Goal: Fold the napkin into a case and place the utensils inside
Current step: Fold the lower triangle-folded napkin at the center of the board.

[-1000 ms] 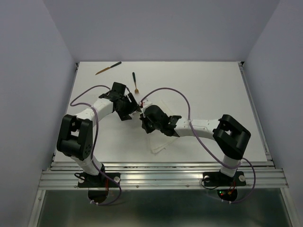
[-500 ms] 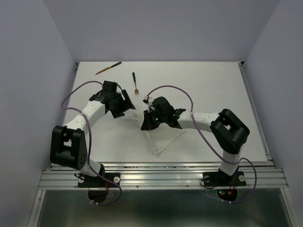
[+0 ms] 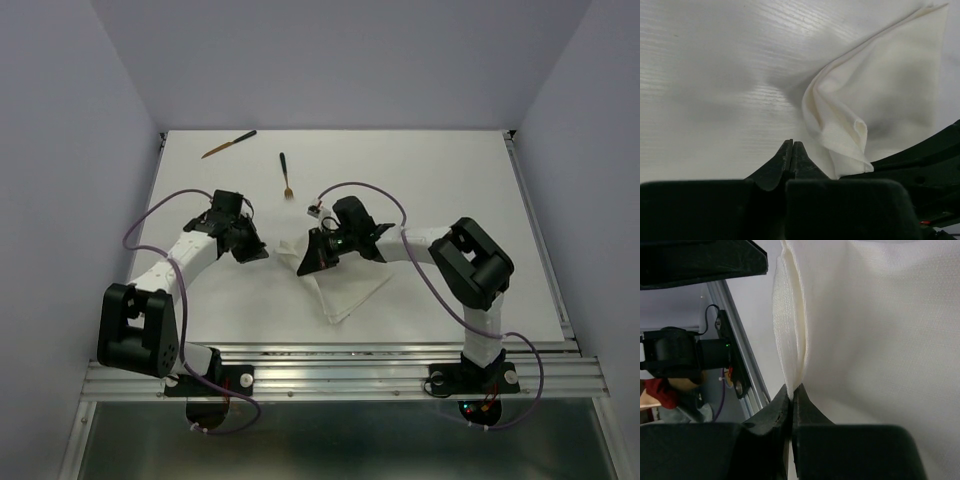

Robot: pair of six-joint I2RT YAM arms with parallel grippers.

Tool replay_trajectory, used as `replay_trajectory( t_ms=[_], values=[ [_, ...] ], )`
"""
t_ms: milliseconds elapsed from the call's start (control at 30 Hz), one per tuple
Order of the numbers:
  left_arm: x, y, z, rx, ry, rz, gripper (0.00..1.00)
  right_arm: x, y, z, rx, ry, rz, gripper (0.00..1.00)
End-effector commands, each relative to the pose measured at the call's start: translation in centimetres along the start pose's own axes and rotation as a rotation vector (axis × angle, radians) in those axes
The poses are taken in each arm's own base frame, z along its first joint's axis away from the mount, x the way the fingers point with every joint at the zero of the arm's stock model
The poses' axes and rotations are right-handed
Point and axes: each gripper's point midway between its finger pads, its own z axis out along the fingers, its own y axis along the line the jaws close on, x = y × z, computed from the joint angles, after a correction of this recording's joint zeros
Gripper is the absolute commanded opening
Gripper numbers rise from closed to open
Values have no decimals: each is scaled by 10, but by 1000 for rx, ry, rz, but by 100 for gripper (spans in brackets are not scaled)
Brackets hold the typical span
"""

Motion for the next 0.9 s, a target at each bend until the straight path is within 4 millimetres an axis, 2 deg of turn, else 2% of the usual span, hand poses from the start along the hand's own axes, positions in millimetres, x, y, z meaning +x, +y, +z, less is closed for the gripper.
replay_trajectory(
  t_ms=[0,133,333,567,733,867],
  values=[
    [8,8,3,-14,16,0,0,-21,20,-6,-163,-14,6,1],
    [14,15,13,-41,43,-17,0,-23,15,-10,-190,-16,33,1],
    [18,15,30,-44,75,-5,0,-26,9,-13,-206,-10,51,1],
    [7,-7,46,-17,77,30,0,-25,4,-13,-215,0,68,1],
    [-3,-28,51,17,70,59,0,-23,3,-12,-215,4,72,1],
    [-7,-36,51,30,64,66,0,-22,1,-12,-213,6,74,1]
  ],
)
